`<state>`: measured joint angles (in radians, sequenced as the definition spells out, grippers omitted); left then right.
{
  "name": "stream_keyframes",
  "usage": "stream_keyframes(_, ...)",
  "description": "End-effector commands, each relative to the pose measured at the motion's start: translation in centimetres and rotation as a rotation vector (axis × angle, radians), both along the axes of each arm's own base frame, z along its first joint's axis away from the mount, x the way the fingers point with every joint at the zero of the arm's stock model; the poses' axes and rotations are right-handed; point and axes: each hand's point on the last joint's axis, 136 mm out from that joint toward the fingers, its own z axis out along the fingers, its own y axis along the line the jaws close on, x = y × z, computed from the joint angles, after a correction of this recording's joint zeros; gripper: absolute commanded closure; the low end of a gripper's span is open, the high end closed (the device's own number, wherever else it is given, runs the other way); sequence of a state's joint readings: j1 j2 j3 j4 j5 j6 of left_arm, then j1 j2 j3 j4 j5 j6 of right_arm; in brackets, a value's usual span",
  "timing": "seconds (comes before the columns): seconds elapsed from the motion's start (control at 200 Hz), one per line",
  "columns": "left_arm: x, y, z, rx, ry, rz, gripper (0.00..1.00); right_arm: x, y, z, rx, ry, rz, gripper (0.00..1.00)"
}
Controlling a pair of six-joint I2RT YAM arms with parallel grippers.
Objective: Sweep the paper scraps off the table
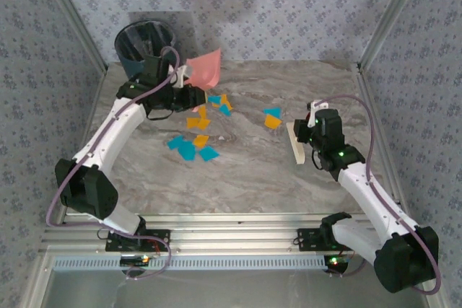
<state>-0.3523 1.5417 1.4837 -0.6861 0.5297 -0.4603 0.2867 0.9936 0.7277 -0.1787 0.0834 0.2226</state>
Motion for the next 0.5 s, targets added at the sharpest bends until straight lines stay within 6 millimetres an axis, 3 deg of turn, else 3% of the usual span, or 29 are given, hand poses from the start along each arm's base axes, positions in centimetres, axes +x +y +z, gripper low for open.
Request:
stream_keyframes(0.0, -2.0, 0.8, -2.0, 0.143, -0.015, -0.052, 1.00, 0.7, -0.9, 1.4, 0.012, -0.071, -0.061, 1.00)
stream_keyframes(0.295, -4.6, -0.4, -7.6, 0.315, 0.042, -0.157, 1.00, 1.8, -2.5, 1.5, -0.041, -0.080, -0.110, 1.00)
stream_keyframes(0.495, -5.3, -1.8, -10.7, 0.391, 0.091, -0.223, 1.00, 3.2, -4.3, 1.6, -0.079, -0.089, -0.174, 1.00)
